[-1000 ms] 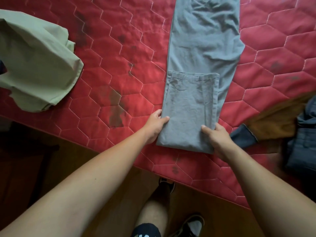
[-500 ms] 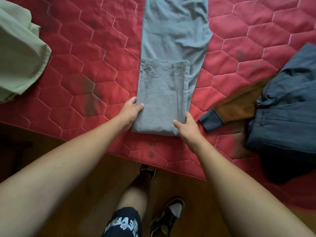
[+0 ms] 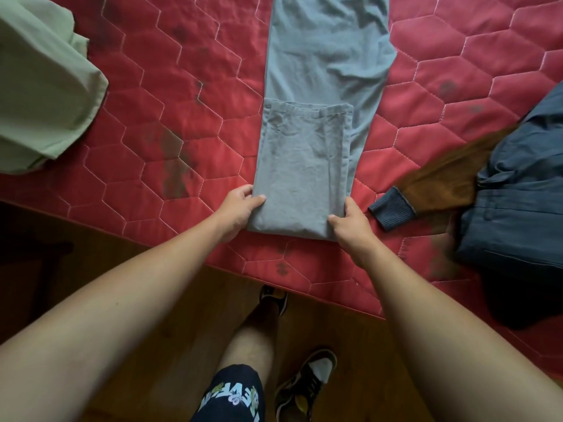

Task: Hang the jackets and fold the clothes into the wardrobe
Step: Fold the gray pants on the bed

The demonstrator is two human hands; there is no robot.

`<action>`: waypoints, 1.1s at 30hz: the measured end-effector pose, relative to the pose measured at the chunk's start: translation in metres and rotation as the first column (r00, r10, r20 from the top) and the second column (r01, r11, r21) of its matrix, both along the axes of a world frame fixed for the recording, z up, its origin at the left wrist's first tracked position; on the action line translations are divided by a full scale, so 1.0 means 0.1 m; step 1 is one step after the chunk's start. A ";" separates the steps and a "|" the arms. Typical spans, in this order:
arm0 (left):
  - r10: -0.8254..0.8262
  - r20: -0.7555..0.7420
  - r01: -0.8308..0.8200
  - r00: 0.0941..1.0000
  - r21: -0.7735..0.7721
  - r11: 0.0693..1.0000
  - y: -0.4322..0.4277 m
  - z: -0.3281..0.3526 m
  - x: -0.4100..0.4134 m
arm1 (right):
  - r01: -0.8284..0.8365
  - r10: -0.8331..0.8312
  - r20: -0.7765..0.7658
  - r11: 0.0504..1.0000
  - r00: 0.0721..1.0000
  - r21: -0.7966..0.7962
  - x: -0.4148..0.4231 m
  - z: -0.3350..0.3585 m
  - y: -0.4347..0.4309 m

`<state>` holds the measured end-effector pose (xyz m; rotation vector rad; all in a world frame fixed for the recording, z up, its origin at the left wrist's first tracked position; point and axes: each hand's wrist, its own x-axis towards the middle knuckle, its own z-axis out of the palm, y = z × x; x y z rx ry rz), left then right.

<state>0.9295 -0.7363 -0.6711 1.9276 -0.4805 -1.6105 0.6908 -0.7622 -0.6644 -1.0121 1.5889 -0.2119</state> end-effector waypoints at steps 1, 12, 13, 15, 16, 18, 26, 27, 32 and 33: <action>-0.003 0.004 0.003 1.000 -0.003 1.000 0.04 -0.01 0.01 | -0.011 0.011 -0.007 1.000 1.000 -0.001 0.00 -0.02 0.03; -0.033 0.052 0.032 0.998 0.020 0.999 0.76 0.02 0.04 | -0.079 0.078 0.019 0.995 0.997 0.060 -0.03 -0.09 0.67; -0.040 0.054 0.038 0.998 0.027 0.999 0.84 0.02 0.04 | -0.080 0.079 0.015 0.995 0.997 0.065 -0.04 -0.11 0.73; -0.043 0.049 0.041 0.998 0.039 0.998 0.98 0.02 0.03 | -0.076 0.074 0.031 0.995 0.997 0.072 -0.05 -0.08 0.84; -0.039 0.042 0.038 0.998 0.042 0.998 1.02 0.03 0.02 | -0.068 0.065 0.052 0.995 0.997 0.076 -0.06 -0.05 0.88; -0.032 0.024 0.031 0.999 0.045 0.999 1.03 0.06 0.01 | -0.044 0.035 0.090 0.995 0.995 0.093 -0.07 -0.06 0.90; -0.033 0.119 0.046 0.992 -0.106 0.993 0.50 0.09 0.08 | 0.090 -0.092 0.130 0.996 0.987 0.024 0.02 -0.07 0.40; -0.009 0.129 0.024 0.992 -0.119 0.993 0.38 0.08 0.09 | 0.095 -0.096 0.134 0.995 0.986 0.012 0.06 -0.06 0.27; 0.000 0.185 0.030 0.983 -0.158 0.987 -0.11 0.06 0.09 | 0.075 -0.072 0.101 0.997 0.992 -0.023 0.18 -0.07 -0.26; 0.004 0.183 0.027 0.983 -0.168 0.985 -0.19 0.05 0.09 | 0.068 -0.065 0.075 0.997 0.995 -0.038 0.21 -0.08 -0.36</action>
